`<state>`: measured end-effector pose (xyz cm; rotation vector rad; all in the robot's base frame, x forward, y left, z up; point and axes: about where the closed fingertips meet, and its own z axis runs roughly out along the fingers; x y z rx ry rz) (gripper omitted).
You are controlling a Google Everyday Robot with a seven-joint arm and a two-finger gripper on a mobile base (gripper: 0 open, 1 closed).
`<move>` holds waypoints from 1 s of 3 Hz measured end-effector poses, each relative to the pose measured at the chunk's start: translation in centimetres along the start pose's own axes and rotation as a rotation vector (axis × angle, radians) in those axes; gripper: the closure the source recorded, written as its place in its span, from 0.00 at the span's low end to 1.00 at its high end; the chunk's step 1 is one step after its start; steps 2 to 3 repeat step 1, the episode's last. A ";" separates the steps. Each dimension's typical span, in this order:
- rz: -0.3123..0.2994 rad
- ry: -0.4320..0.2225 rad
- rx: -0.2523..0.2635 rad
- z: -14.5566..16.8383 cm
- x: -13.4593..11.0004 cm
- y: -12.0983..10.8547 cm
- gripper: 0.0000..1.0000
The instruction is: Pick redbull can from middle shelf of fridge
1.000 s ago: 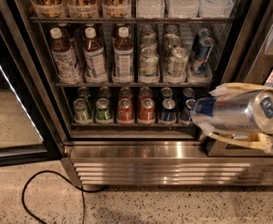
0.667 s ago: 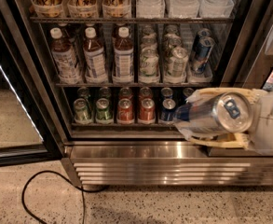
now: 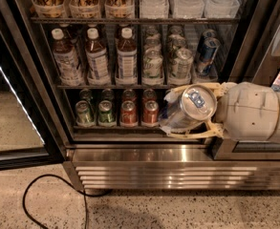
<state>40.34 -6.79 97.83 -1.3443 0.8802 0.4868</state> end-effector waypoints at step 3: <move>0.000 0.000 0.000 0.0 0.0 0.0 1.00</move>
Offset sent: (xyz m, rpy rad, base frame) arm 0.0000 0.0000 0.0000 0.0000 0.0000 0.0000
